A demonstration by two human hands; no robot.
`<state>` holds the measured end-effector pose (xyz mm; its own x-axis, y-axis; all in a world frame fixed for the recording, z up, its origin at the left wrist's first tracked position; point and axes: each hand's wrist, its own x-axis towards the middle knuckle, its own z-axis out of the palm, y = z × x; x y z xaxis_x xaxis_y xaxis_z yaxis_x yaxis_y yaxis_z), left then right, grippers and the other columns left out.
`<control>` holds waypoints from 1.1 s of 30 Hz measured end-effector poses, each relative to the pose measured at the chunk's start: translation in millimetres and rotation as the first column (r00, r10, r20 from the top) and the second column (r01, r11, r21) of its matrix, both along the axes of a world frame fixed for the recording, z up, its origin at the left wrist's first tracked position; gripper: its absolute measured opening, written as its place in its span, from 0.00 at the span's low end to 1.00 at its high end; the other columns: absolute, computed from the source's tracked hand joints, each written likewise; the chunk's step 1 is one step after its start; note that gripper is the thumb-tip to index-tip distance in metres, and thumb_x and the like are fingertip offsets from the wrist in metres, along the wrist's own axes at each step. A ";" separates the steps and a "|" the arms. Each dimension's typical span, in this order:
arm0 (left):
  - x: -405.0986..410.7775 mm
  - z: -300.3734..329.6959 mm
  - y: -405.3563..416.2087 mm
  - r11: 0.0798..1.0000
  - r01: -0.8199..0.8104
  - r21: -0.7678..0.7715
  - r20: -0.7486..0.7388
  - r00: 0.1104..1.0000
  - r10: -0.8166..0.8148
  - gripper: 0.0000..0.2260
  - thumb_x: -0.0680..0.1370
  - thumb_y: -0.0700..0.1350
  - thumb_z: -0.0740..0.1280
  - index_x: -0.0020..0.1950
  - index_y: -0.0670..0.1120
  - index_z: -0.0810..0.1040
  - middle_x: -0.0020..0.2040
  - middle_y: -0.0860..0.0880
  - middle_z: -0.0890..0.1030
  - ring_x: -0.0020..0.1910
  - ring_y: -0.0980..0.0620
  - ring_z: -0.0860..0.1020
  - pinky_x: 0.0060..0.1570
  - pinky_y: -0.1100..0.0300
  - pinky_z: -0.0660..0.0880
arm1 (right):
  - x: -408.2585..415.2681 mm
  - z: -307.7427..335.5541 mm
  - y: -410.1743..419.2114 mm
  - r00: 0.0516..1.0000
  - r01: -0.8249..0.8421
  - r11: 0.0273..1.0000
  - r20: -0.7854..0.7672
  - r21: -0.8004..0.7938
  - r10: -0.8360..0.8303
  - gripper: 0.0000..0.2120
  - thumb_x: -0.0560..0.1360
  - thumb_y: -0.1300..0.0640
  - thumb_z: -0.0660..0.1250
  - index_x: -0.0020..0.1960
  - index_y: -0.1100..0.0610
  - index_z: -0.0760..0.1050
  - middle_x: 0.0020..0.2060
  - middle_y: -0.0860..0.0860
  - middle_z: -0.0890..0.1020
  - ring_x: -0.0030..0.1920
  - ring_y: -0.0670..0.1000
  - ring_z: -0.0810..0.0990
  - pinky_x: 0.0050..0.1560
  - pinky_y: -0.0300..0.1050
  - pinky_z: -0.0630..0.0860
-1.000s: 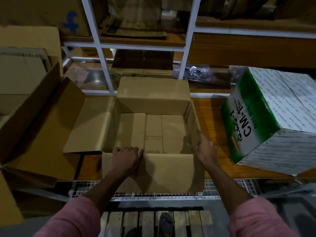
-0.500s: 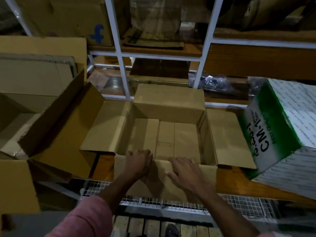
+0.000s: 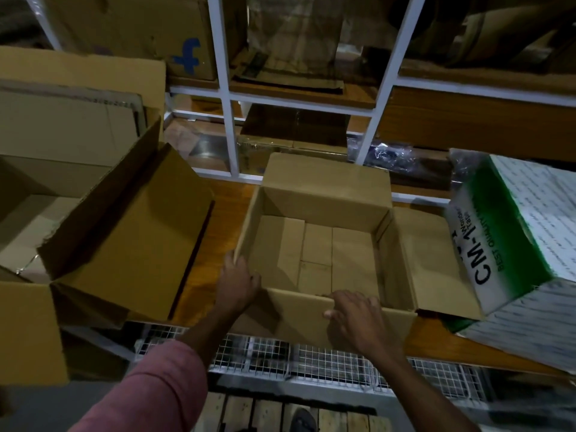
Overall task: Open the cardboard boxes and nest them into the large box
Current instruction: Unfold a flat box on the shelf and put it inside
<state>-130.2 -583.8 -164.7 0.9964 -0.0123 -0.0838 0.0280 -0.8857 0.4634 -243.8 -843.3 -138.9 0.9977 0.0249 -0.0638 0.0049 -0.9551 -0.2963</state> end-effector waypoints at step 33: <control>-44.2 -19.9 53.0 0.943 0.167 -0.287 -0.116 0.971 -0.207 0.61 0.58 0.54 0.85 0.79 0.61 0.47 0.78 0.44 0.45 0.76 0.33 0.58 0.69 0.32 0.67 | -41.7 -26.7 -15.2 0.911 0.392 0.895 0.047 0.214 -0.410 0.48 0.57 0.37 0.83 0.72 0.47 0.70 0.79 0.50 0.52 0.74 0.65 0.59 0.67 0.65 0.67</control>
<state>-174.4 -530.8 -184.7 0.9515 -0.2401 -0.1922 -0.0423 -0.7210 0.6916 -285.5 -858.4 -165.6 0.9266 -0.3759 -0.0102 -0.3317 -0.8043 -0.4930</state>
